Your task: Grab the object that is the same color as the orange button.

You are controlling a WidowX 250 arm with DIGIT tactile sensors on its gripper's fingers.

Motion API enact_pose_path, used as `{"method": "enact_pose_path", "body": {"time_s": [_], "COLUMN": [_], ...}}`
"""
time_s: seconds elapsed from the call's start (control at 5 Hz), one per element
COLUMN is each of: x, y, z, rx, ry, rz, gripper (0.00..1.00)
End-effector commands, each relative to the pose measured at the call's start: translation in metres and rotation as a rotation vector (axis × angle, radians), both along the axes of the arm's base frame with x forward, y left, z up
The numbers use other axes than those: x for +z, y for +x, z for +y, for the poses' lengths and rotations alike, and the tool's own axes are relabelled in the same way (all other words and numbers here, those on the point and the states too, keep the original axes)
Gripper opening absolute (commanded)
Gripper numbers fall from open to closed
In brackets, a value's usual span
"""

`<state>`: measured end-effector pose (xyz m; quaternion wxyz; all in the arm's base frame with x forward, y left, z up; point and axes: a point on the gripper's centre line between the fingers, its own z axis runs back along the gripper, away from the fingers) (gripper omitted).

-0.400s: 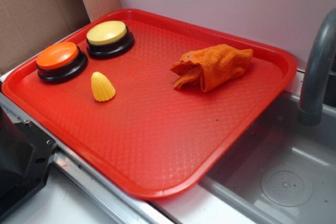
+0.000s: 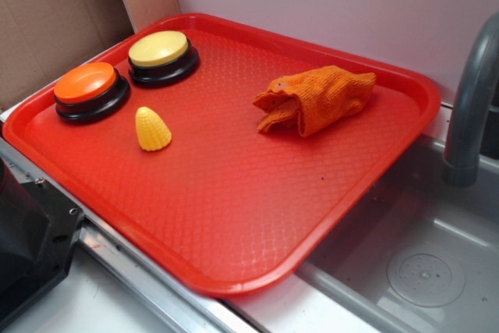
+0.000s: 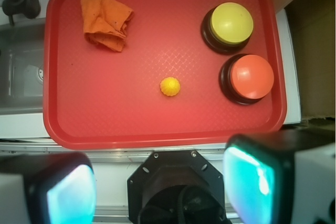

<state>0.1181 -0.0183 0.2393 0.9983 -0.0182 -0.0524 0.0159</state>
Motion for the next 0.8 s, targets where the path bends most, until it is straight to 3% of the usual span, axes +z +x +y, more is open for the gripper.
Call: {"method": "enact_pose_path", "body": {"time_s": [0.0, 0.4, 0.6], "x": [-0.068, -0.115, -0.115], "y": [0.096, 0.146, 0.146], "z": [-0.070, -0.082, -0.082], "rx": [-0.192, -0.455, -0.455], "ry": [-0.009, 0.004, 0.004], "rz": [-0.019, -0.058, -0.058], "gripper": [1.00, 1.00, 1.00]}}
